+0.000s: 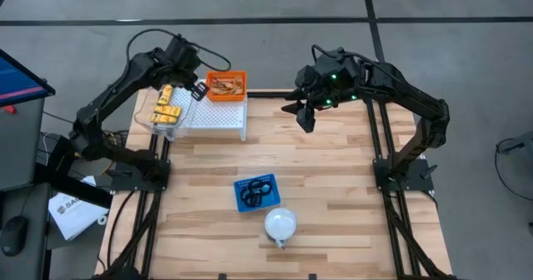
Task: Pick & Place Office Desk Supplies
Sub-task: Adjust the transparent bin on the shelf
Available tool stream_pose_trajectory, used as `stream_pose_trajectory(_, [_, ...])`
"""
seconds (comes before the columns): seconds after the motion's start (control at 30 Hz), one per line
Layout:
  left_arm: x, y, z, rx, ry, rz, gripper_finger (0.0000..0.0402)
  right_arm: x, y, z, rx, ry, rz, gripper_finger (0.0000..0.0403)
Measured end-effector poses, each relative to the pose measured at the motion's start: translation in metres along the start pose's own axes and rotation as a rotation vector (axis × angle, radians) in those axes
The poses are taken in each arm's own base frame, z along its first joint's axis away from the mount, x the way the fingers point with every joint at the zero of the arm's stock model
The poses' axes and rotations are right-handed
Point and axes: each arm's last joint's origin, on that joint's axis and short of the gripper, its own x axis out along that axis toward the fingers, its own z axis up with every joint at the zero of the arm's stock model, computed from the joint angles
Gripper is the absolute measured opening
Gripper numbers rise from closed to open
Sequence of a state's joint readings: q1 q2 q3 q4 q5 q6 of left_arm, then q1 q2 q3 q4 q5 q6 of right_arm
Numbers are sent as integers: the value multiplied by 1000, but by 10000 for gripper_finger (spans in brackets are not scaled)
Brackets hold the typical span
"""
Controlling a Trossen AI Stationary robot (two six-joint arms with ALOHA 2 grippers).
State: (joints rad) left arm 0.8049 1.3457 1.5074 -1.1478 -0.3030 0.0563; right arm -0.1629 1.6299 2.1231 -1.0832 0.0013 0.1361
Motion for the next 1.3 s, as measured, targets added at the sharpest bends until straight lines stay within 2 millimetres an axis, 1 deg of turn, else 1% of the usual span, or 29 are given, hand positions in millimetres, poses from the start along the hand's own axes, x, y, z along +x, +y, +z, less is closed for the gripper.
stream_pose_trajectory(0.17, [13,18,1,-110,30,-33,0,0,2,-1,7,4,5,166])
stream_pose_trajectory(0.27, [20,24,3,-146,29,-32,0,0,2,-1,7,5,4,166])
stream_pose_trajectory(0.33, [27,28,6,-179,28,-61,0,0,2,-1,6,5,4,166])
stream_pose_trajectory(0.5, [50,27,13,-205,62,-96,0,0,2,-1,2,11,3,166])
stream_pose_trajectory(0.6, [58,26,16,-205,63,-96,0,0,1,-2,1,18,2,166])
stream_pose_trajectory(0.73, [63,26,21,-210,35,-94,0,0,1,-2,0,23,1,166])
stream_pose_trajectory(0.9, [64,29,23,-225,7,-86,0,0,0,-3,-7,34,-7,166])
stream_pose_trajectory(1.17, [66,44,28,-282,-72,-56,0,0,-5,-3,-3,35,-21,166])
stream_pose_trajectory(1.3, [72,50,29,-305,-76,-46,0,0,-6,-3,2,39,-22,166])
